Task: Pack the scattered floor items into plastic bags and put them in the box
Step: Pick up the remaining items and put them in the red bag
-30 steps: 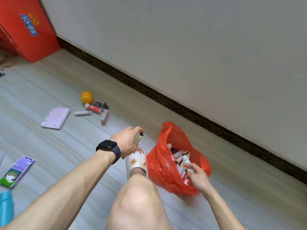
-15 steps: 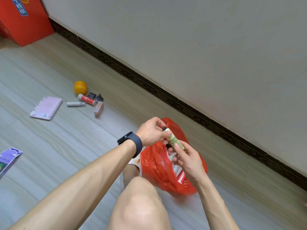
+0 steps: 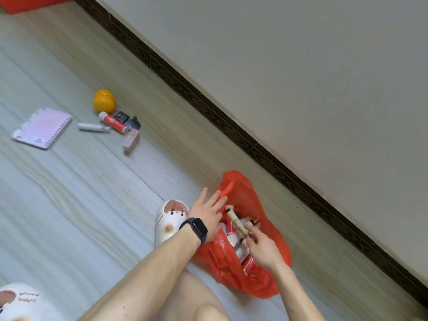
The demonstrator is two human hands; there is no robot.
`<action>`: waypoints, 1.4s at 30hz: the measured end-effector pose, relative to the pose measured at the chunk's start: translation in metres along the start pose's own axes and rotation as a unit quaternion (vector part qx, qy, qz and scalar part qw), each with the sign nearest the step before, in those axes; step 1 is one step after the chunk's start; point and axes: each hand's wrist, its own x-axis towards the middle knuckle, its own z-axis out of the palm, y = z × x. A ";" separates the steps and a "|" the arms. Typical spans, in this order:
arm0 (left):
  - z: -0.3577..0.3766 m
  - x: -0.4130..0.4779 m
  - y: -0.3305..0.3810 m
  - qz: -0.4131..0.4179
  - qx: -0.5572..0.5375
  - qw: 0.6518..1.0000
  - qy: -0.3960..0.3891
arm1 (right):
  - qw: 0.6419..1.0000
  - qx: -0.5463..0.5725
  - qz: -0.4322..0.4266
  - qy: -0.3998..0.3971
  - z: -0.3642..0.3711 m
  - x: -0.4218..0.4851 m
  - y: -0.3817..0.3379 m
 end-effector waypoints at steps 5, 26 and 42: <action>-0.011 -0.039 -0.030 -0.095 -0.158 0.978 -0.095 | 0.994 -0.016 -0.097 0.049 -0.016 -0.007 -0.048; -0.072 -0.350 -0.258 -0.510 -0.210 0.834 0.013 | 0.817 -0.248 -0.504 0.130 -0.016 -0.084 -0.342; 0.094 -0.217 -0.394 -0.497 -0.242 0.833 -0.036 | 0.903 -0.341 -0.247 -0.083 0.095 0.132 -0.427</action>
